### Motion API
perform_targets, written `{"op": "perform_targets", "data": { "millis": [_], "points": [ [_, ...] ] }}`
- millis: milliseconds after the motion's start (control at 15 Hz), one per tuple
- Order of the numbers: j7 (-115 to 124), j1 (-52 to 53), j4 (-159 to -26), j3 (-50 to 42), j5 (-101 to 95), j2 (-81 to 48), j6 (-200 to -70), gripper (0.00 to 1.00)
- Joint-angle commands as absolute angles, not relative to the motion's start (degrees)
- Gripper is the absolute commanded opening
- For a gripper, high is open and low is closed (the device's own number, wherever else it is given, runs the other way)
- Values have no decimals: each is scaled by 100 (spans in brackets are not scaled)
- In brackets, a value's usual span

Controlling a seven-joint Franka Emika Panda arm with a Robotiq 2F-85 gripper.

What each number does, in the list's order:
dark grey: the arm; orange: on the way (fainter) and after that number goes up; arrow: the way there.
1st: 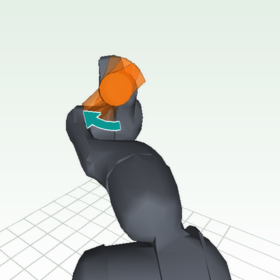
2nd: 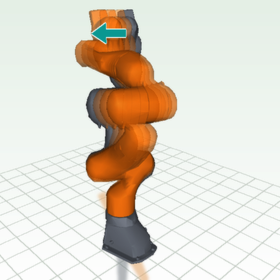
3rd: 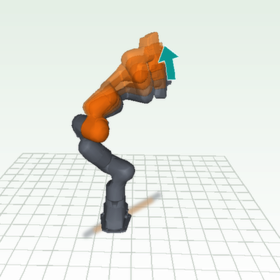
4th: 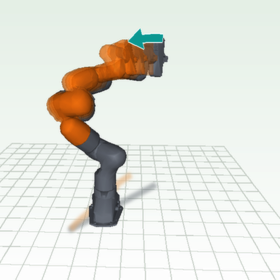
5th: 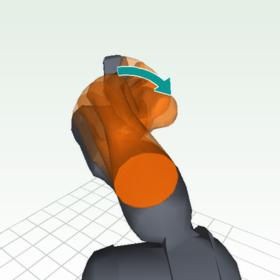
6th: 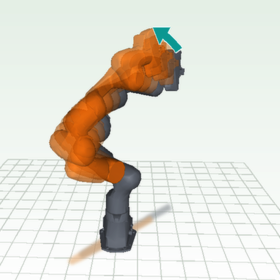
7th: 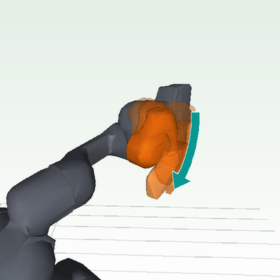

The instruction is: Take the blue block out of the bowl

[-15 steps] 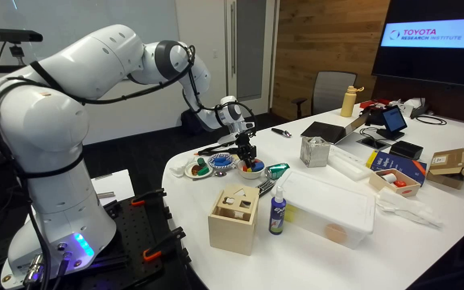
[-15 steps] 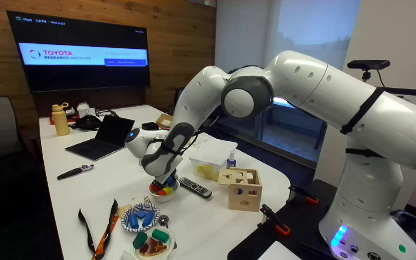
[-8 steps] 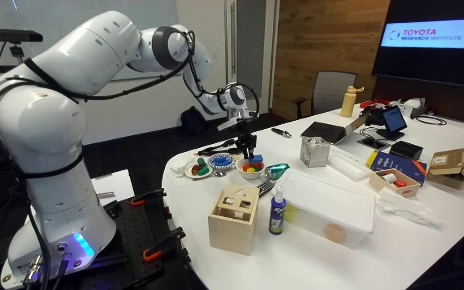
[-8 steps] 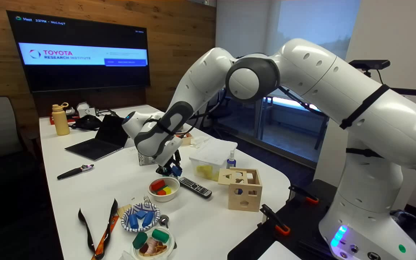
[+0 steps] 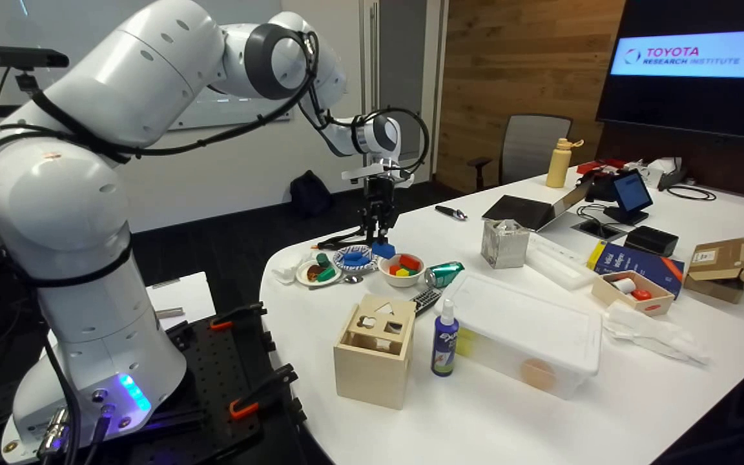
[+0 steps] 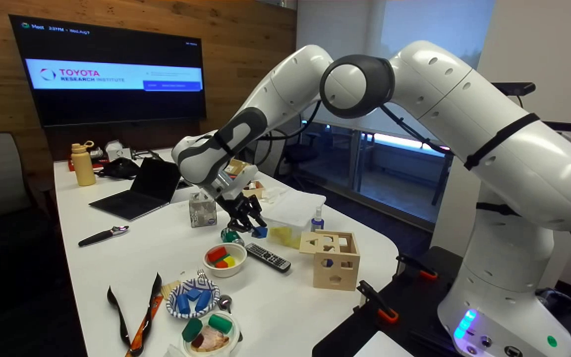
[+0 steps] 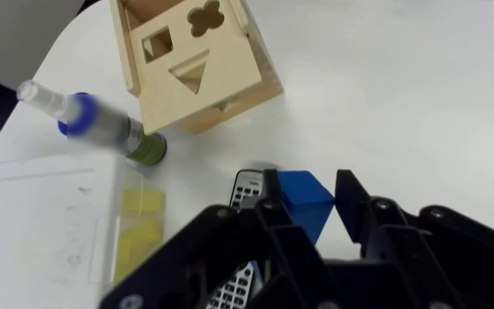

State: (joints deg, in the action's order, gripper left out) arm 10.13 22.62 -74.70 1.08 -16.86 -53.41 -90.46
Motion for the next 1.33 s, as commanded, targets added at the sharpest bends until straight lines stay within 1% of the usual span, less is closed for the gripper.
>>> {"op": "perform_targets", "data": {
  "millis": [0,400,800,1267],
  "points": [
    [331,1885,-7415,426,-1378,-5548,-8568,12],
    [-523,1596,-6924,795,-827,-6514,-7811,12],
    [-865,1416,-6045,939,-270,-7409,-6428,12],
    [-803,1494,-5161,900,-167,-8023,-6564,12]
  ]
}}
